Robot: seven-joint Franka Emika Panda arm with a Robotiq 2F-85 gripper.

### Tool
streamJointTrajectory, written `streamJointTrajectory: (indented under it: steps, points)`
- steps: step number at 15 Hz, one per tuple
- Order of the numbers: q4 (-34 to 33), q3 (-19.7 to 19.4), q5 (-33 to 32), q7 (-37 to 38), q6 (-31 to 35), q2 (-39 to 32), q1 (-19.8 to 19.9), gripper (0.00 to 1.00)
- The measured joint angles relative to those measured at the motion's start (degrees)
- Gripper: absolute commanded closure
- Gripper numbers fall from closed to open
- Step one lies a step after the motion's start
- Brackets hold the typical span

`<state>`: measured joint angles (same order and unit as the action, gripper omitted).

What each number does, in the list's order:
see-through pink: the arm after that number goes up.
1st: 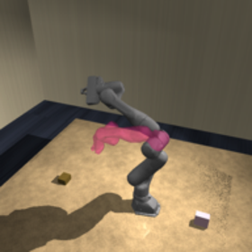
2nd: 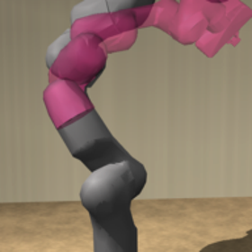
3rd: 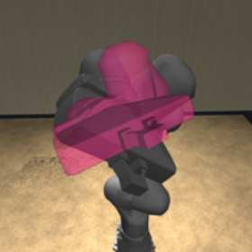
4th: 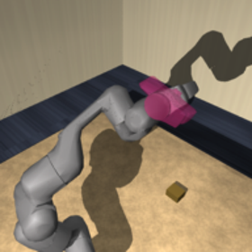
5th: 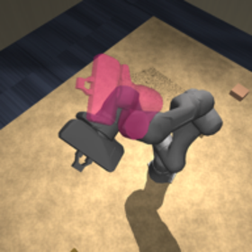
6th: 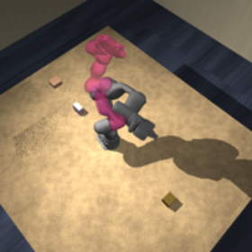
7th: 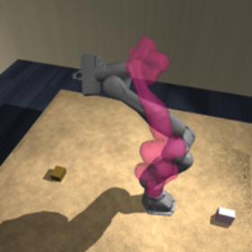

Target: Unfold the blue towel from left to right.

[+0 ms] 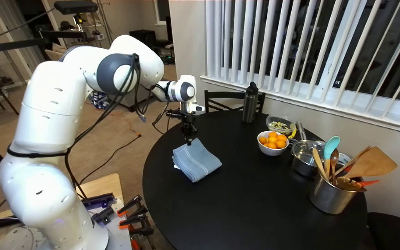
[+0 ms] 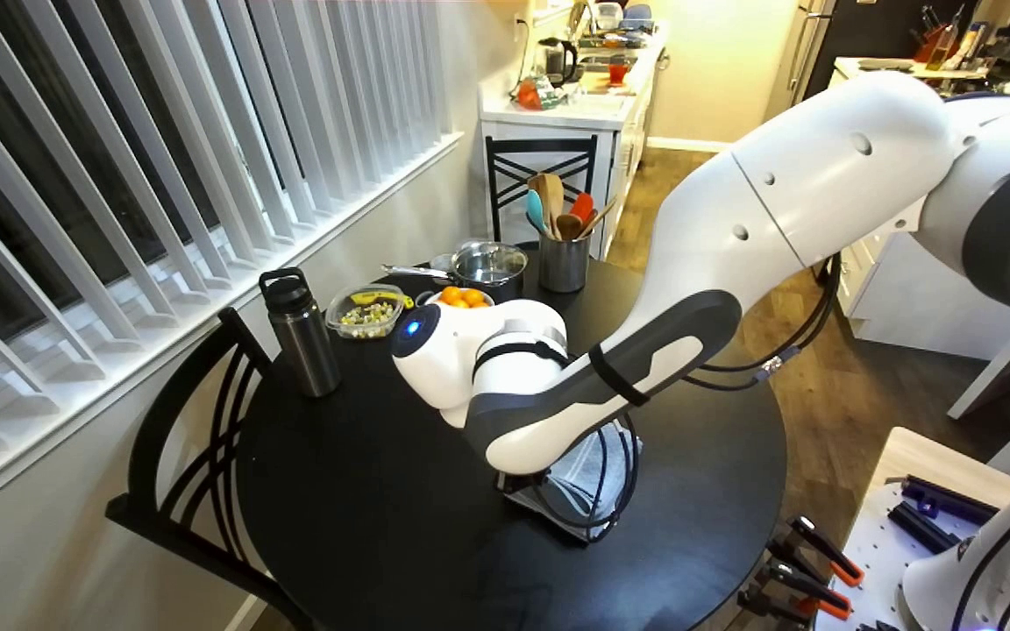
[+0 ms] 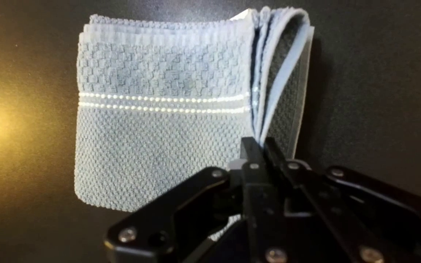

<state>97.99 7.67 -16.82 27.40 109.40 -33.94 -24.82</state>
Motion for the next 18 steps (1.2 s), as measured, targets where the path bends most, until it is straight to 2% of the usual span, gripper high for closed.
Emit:
streamJointTrajectory:
  steps: [7,18]
  points:
    - [1.1,-0.2,0.2,0.0,0.2,1.0,0.2,0.98]
    - [10.7,-2.5,0.1,1.8,-1.4,12.9,2.6,0.98]
